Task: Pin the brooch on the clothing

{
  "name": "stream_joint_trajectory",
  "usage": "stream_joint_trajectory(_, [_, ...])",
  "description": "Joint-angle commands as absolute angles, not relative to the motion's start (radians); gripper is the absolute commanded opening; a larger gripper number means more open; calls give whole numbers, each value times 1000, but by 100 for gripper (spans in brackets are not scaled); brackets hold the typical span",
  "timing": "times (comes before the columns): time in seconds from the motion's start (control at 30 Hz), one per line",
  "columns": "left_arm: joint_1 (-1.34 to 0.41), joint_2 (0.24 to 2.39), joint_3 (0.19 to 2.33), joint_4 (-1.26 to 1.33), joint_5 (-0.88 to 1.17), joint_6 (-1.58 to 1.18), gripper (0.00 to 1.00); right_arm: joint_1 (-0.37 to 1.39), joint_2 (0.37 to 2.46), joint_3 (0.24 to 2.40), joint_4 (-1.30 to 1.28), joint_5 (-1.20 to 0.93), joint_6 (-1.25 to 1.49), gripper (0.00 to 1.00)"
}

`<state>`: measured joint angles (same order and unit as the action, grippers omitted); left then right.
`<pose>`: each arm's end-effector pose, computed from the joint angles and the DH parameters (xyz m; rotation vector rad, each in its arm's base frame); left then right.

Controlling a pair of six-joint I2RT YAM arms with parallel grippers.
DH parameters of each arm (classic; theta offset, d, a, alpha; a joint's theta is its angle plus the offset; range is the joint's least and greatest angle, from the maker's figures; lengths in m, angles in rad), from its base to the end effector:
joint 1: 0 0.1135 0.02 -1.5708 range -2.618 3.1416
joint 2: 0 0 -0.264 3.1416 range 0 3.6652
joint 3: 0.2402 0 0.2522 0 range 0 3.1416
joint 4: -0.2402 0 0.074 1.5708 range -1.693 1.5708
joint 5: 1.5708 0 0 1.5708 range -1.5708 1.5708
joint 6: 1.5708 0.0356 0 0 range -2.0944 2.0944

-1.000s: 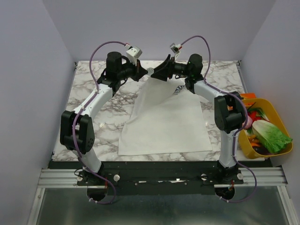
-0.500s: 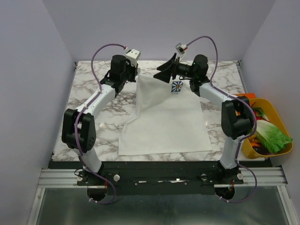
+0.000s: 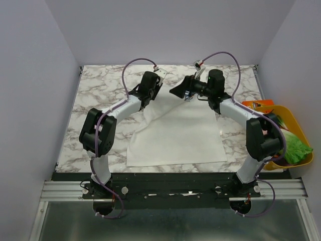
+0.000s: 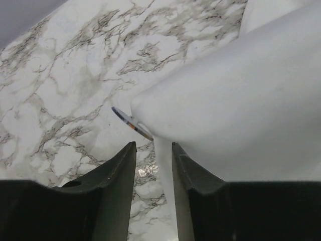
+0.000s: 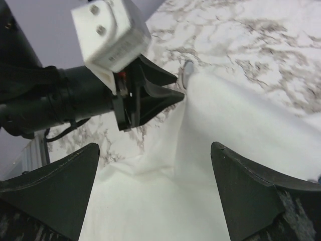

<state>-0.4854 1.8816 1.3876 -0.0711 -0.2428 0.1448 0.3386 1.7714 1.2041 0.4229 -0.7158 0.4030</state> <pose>0.3901 -0.1961 0.2434 0.5201 2.0531 0.0571 0.3801 0.1586 0.2767 -0.5043 1.7490 1.1466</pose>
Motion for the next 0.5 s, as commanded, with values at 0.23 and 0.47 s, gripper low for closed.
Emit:
stream_joint_trajectory(0.23, [-482, 1633, 1283, -14, -221, 5, 99, 328, 1524, 1057, 71, -253, 445, 100])
stream_joint_trajectory(0.47, [-477, 1384, 1164, -49, -305, -141, 99, 330, 1398, 979, -74, -158, 445, 100])
